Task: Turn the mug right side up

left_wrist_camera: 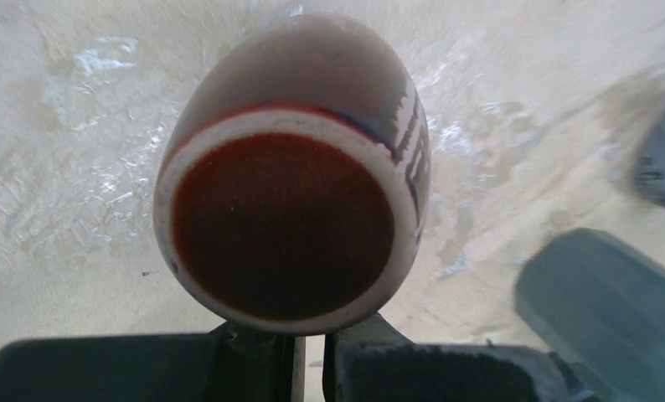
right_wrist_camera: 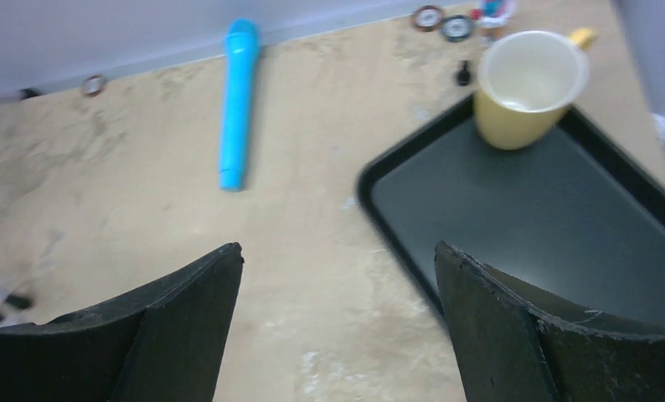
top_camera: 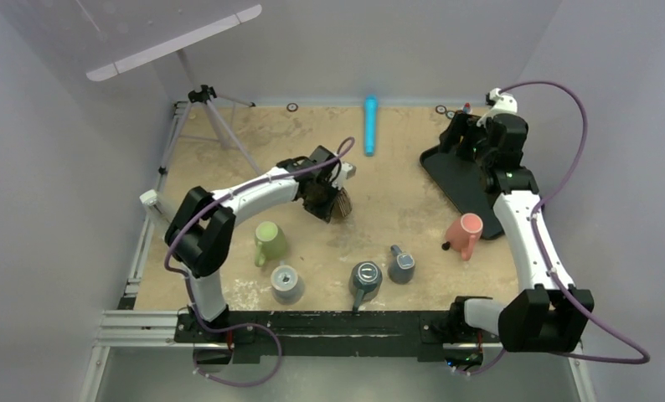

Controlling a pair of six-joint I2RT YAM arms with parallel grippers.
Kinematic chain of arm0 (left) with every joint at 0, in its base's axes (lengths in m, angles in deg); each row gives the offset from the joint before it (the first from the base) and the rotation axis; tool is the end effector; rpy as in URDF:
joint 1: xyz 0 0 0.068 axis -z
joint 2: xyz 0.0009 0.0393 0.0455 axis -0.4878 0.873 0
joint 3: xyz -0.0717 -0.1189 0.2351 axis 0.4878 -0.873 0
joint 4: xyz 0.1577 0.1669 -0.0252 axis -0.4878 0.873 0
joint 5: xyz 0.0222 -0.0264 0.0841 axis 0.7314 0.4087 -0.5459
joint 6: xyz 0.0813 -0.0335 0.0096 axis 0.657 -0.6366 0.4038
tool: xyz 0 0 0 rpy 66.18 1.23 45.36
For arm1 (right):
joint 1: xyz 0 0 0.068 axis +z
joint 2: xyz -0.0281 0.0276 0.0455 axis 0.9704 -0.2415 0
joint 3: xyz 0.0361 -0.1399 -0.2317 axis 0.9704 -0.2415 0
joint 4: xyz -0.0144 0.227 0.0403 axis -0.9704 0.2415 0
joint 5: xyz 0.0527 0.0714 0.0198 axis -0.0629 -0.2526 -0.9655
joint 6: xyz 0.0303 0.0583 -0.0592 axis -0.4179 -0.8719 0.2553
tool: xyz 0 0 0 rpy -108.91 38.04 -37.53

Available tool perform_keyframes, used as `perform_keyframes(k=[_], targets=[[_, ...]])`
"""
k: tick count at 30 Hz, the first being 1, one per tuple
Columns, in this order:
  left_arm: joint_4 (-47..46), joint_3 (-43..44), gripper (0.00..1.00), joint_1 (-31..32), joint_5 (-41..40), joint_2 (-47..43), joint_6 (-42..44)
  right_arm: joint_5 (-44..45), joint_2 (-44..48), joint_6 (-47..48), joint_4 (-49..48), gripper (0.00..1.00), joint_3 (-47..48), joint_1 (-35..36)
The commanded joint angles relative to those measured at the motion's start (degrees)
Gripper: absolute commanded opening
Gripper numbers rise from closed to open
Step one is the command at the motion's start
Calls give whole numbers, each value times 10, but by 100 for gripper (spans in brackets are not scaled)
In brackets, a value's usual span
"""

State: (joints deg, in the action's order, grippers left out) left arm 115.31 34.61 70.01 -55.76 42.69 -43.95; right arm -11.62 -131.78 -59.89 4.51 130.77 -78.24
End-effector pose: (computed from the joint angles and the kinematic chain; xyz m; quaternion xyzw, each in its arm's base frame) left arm 0.2712 -0.2441 0.1727 0.2801 0.9370 -0.1274 0.1656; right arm 0.2920 -0.0108 0.3453 0.1034 0.8156 0.0537 0.5667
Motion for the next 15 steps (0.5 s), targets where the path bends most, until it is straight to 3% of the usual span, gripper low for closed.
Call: perform_keyframes(k=[1,10,15], targets=[[19,83,0,-44,136,-72,-28,-133,25,-56,-8,89,15,43],[94,271,0,-64,248,-124,-59,-294,58,-286,-184,88,-29,120],[112,335,0,-64,285,-140,-70,-330,59,-356,-254,88,-28,158]])
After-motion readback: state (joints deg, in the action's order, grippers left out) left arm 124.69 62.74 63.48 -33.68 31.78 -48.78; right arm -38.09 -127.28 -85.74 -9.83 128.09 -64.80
